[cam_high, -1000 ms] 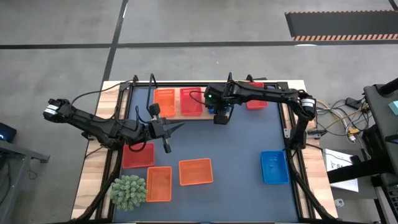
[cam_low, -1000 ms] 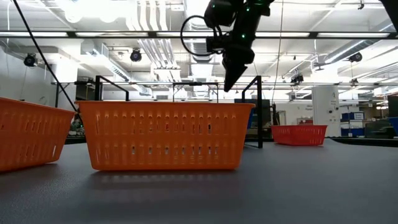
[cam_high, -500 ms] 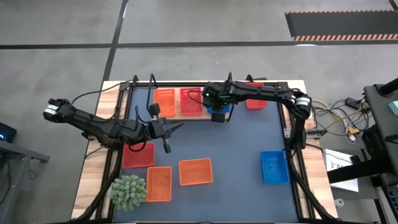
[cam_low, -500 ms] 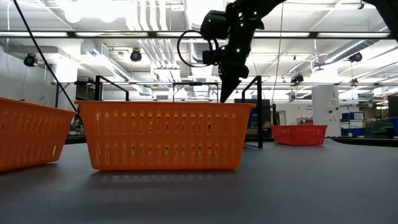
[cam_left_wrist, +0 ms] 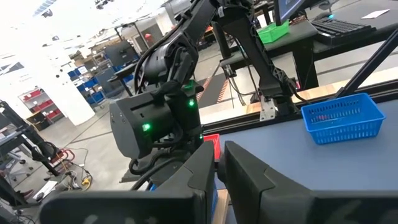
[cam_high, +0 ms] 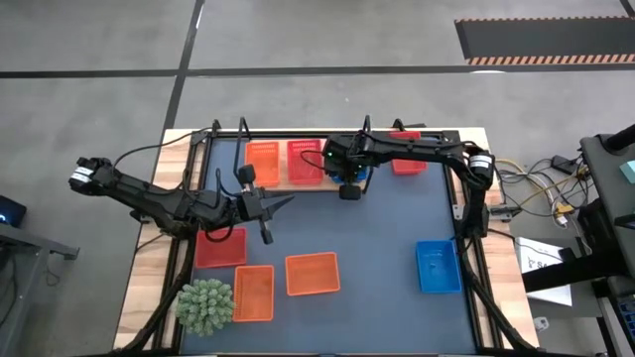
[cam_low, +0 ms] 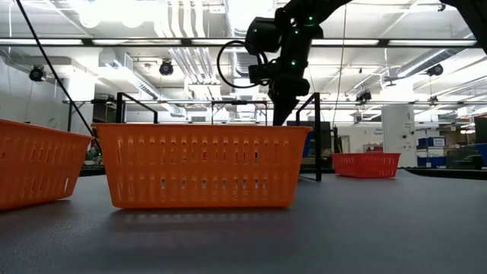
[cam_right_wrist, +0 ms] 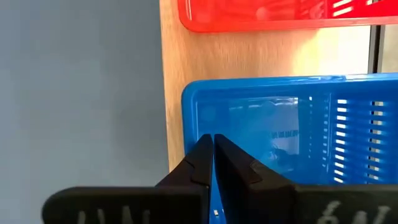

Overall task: Stack baskets on shelf by color
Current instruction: Stack the left blue basket on top of the blue basket on the shelf, then stack the right orange basket on top of the orange basket on the shelf

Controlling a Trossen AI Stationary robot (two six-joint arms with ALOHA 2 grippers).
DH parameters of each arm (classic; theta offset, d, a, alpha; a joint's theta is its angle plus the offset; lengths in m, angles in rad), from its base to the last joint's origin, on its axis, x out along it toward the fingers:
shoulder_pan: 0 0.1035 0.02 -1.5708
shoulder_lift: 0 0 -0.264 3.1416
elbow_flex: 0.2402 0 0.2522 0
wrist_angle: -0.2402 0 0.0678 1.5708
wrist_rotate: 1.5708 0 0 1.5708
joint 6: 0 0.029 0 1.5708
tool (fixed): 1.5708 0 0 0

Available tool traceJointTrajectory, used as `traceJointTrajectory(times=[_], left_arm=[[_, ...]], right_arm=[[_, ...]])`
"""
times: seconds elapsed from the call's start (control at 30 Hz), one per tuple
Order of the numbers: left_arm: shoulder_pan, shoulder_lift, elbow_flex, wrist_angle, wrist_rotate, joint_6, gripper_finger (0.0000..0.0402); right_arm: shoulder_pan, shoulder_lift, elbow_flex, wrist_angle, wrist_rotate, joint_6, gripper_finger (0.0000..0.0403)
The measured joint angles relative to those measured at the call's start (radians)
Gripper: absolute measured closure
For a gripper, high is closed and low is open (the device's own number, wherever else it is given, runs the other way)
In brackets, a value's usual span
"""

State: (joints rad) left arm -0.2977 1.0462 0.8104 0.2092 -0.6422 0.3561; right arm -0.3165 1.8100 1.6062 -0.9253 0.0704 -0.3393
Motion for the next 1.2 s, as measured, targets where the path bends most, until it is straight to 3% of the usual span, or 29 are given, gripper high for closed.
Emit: traceJointTrajectory(times=[0.33,0.6,0.8,1.03,1.2], left_arm=[[0.000,0.000,0.000,0.000,0.000,0.000,0.0379],[0.000,0.000,0.000,0.000,0.003,-0.003,0.0379],[0.000,0.000,0.000,0.000,0.004,-0.011,0.0379],[0.000,0.000,-0.003,0.000,0.044,-0.065,0.0379],[0.000,0.001,-0.008,0.002,0.114,-0.122,0.0379]], right_arm=[[0.009,-0.017,0.007,-0.017,0.000,0.003,0.0394],[0.127,-0.159,-0.033,0.037,0.000,0.033,0.0394],[0.278,-0.314,-0.237,0.318,-0.004,0.034,0.0394],[0.415,-0.501,-0.626,0.798,-0.003,0.050,0.0394],[0.472,-0.546,-0.900,1.166,0.005,0.033,0.0394]])
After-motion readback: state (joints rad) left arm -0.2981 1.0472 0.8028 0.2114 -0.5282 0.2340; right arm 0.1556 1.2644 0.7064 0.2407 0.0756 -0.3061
